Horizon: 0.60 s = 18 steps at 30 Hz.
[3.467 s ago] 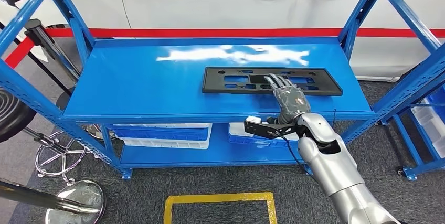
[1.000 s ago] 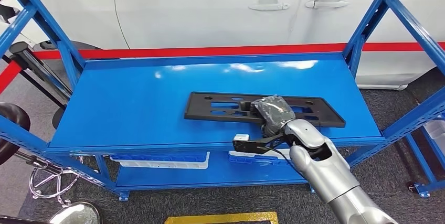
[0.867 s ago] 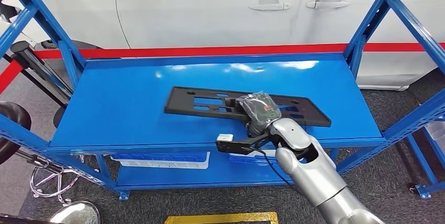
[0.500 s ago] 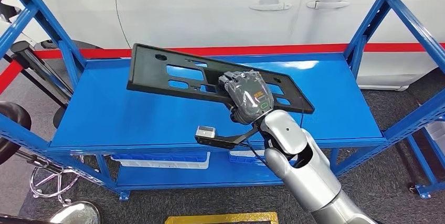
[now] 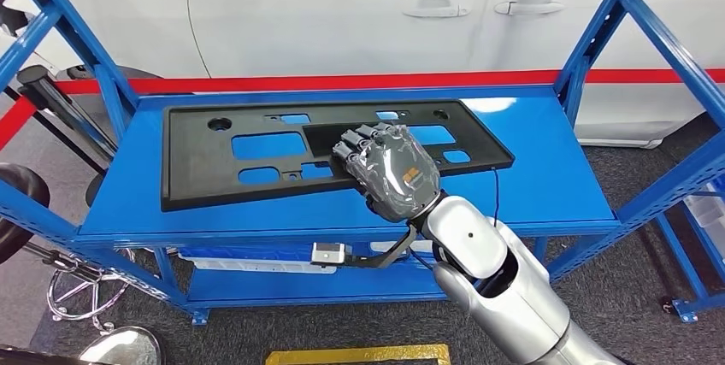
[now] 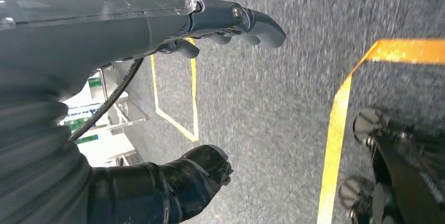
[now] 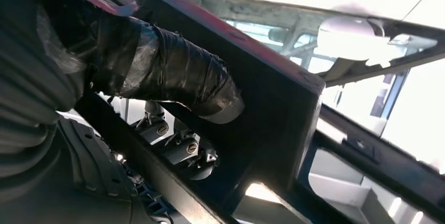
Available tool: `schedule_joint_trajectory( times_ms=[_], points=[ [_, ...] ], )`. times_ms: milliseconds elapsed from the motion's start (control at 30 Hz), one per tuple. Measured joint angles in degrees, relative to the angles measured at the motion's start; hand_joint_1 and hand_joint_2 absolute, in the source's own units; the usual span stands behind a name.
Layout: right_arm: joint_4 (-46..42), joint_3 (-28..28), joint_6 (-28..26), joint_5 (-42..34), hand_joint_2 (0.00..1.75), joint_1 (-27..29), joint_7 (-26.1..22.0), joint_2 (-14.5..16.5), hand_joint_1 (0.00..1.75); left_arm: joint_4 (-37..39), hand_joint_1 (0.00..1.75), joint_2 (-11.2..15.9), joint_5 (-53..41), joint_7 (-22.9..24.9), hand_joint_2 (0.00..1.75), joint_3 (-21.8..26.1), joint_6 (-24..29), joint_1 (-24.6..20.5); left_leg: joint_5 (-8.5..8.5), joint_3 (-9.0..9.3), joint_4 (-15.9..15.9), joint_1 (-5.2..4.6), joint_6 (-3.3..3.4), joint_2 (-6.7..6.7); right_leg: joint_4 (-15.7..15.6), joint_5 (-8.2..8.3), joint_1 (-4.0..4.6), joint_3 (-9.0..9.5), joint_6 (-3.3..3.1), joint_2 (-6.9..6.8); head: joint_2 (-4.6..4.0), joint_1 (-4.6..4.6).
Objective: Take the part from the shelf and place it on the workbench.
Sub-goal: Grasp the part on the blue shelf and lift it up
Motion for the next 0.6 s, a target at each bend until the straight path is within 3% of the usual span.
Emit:
schedule_joint_trajectory(
  times_ms=[33, 167, 233, 300, 333, 367, 400, 500, 533, 600],
  points=[
    [-0.26, 0.28, -0.23, 0.13, 1.75, -0.03, 0.13, -0.16, 1.75, 0.09, 0.00, 0.16, 0.11, 0.08, 1.75, 0.01, -0.03, -0.02, -0.16, -0.37, 0.54, -0.09, -0.42, -0.06, -1.09, -0.11, 0.07, 0.42, -0.40, 0.12, 0.00, -0.02],
    [-1.37, 1.34, -1.11, 0.67, 1.75, -0.07, 0.72, -0.67, 1.75, 0.56, 0.00, 0.32, 0.81, 0.74, 1.75, 0.08, -0.40, -0.07, -0.71, -1.50, 1.77, 0.07, -1.72, -0.22, -1.08, 0.31, 0.38, -0.69, -2.86, 0.30, 0.00, -0.10],
    [-1.80, 1.75, -1.35, 0.84, 1.75, -0.14, 0.89, -0.83, 1.75, 0.72, 0.00, 0.33, 0.99, 0.95, 1.75, 0.12, -0.54, -0.11, -4.24, -3.04, 5.73, 0.23, -1.96, -0.20, -1.35, 1.02, 0.51, -1.34, -3.89, 0.17, 0.00, -0.09],
    [-2.02, 2.04, -1.44, 0.88, 1.75, -0.15, 0.90, -0.98, 1.75, 0.74, 0.00, 0.38, 1.14, 1.01, 1.75, 0.15, -0.64, -0.17, -8.74, -5.37, 12.76, 0.18, -1.95, -0.19, -1.37, 1.69, 0.96, -2.21, -4.44, 0.08, 0.00, -0.09],
    [-2.05, 2.18, -1.47, 0.88, 1.75, -0.15, 0.90, -1.07, 1.75, 0.75, 0.00, 0.40, 1.17, 0.98, 1.75, 0.15, -0.70, -0.19, -9.98, -6.03, 15.48, 0.12, -1.85, -0.20, -1.36, 2.03, 1.23, -2.67, -4.60, 0.05, 0.00, -0.10],
    [-2.09, 2.33, -1.47, 0.88, 1.75, -0.15, 0.90, -1.17, 1.75, 0.75, 0.00, 0.42, 1.18, 0.92, 1.75, 0.15, -0.76, -0.22, -10.08, -5.79, 16.39, 0.01, -1.61, -0.20, -1.34, 2.39, 1.52, -3.11, -4.70, 0.04, 0.00, -0.10],
    [-2.16, 2.44, -1.48, 0.88, 1.75, -0.15, 0.92, -1.27, 1.75, 0.75, 0.00, 0.43, 1.17, 0.82, 1.75, 0.15, -0.80, -0.25, -9.13, -4.49, 15.19, -0.18, -1.22, -0.21, -1.34, 2.73, 1.79, -3.48, -4.76, 0.05, 0.00, -0.10],
    [-2.62, 2.58, -1.52, 0.88, 1.75, -0.23, 1.06, -1.52, 1.75, 0.77, 0.00, 0.69, 1.04, 0.45, 1.75, 0.15, -0.86, -0.39, -5.37, 2.83, 4.08, -1.19, 0.57, -0.19, -1.40, 3.84, 2.27, -4.23, -4.66, 0.03, 0.00, -0.07],
    [-2.77, 2.60, -1.57, 0.88, 1.75, -0.28, 1.11, -1.58, 1.75, 0.79, 0.00, 0.82, 0.97, 0.34, 1.75, 0.15, -0.88, -0.45, -4.85, 4.27, 1.40, -1.53, 0.91, -0.16, -1.50, 4.25, 2.23, -4.34, -4.45, -0.03, 0.00, -0.06],
    [-2.98, 2.65, -1.72, 0.88, 1.75, -0.33, 1.20, -1.68, 1.75, 0.83, 0.00, 1.02, 0.82, 0.13, 1.75, 0.15, -0.92, -0.53, -4.25, 4.69, -0.35, -1.97, 1.09, -0.10, -1.98, 5.25, 1.95, -4.42, -3.77, -0.18, 0.00, -0.08]
  ],
)
